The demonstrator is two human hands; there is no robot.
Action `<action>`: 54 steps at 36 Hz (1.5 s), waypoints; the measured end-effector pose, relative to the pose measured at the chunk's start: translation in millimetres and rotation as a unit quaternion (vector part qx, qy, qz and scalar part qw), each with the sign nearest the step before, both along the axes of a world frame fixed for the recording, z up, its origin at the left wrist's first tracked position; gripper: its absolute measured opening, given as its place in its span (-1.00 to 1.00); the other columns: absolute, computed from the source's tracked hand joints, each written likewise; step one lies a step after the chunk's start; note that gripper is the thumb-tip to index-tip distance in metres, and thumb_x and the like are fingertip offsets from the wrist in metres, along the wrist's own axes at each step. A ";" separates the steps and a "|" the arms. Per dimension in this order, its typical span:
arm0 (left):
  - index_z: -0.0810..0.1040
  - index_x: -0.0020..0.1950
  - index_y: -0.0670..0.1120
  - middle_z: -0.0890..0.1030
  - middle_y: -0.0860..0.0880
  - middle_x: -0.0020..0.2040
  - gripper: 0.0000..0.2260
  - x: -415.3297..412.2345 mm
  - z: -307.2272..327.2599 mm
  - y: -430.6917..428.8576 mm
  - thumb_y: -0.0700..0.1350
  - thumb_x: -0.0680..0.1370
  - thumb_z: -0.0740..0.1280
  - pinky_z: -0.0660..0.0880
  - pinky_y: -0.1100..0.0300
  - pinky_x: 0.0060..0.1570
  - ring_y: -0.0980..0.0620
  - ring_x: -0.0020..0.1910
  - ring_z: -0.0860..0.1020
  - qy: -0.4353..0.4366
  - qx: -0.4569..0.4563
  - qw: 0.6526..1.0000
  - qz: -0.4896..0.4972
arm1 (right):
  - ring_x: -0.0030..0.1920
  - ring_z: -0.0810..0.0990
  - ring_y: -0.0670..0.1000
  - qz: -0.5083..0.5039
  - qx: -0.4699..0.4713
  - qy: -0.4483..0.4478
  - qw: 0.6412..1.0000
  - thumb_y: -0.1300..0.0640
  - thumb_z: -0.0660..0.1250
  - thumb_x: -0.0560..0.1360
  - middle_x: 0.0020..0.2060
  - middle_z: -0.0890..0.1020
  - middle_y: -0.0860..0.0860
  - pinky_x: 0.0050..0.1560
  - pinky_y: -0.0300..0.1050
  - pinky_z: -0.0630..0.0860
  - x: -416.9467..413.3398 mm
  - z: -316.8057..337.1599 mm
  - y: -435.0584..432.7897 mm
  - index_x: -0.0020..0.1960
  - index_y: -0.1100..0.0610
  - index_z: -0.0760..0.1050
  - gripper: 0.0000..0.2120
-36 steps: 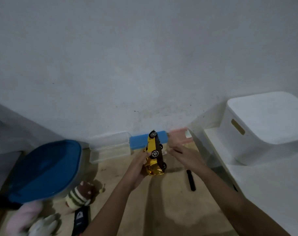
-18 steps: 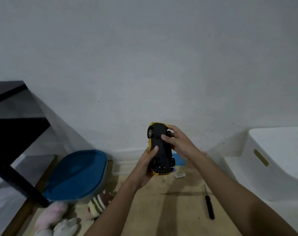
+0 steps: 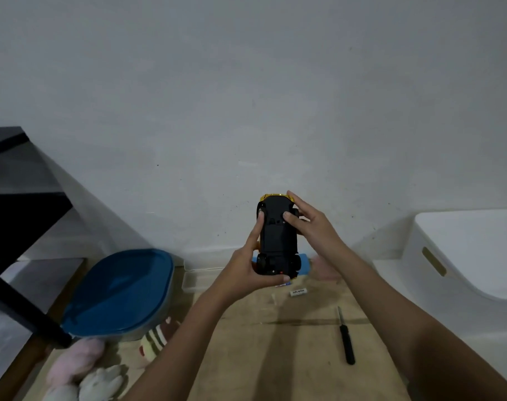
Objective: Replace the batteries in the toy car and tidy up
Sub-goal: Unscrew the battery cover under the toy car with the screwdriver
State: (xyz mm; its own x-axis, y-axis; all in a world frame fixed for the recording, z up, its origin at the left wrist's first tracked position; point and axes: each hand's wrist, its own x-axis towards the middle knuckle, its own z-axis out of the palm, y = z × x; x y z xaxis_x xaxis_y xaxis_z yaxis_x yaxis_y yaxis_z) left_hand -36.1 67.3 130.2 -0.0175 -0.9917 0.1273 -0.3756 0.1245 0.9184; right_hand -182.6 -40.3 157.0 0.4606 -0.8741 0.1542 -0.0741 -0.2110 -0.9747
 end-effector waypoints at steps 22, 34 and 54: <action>0.17 0.33 0.27 0.39 0.24 0.19 -0.13 -9.8 -10.5 -35.7 -0.30 0.27 0.55 0.58 0.27 -0.08 0.17 0.03 0.57 0.011 0.017 1.000 0.006 | 0.02 0.51 -0.15 -0.041 -0.009 -0.016 0.999 0.13 0.28 0.54 -0.04 0.49 -0.16 0.10 -0.27 0.50 5.1 -16.9 -23.0 0.41 0.00 0.31 -0.55; 0.18 0.34 0.12 0.35 0.28 0.13 -0.16 -19.2 -23.6 -47.7 -0.43 0.27 0.50 0.63 0.00 -0.12 0.17 -0.02 0.56 0.046 0.024 0.999 0.000 | 0.06 0.50 -0.04 -0.063 -0.014 0.028 0.998 0.09 0.31 0.52 -0.07 0.48 -0.16 0.13 -0.14 0.51 -5.8 -25.1 -34.7 0.36 -0.02 0.38 -0.58; 0.22 0.25 0.10 0.45 0.04 0.13 -0.20 -10.8 -115.4 2.1 -0.56 0.25 0.40 0.55 0.25 -0.23 -0.01 -0.02 0.56 0.084 0.129 0.987 0.040 | 0.13 0.43 0.23 -0.171 0.134 0.490 0.844 0.03 0.31 0.49 0.12 0.43 0.21 0.02 0.01 0.40 -103.2 -207.5 32.7 0.11 0.26 0.34 -0.65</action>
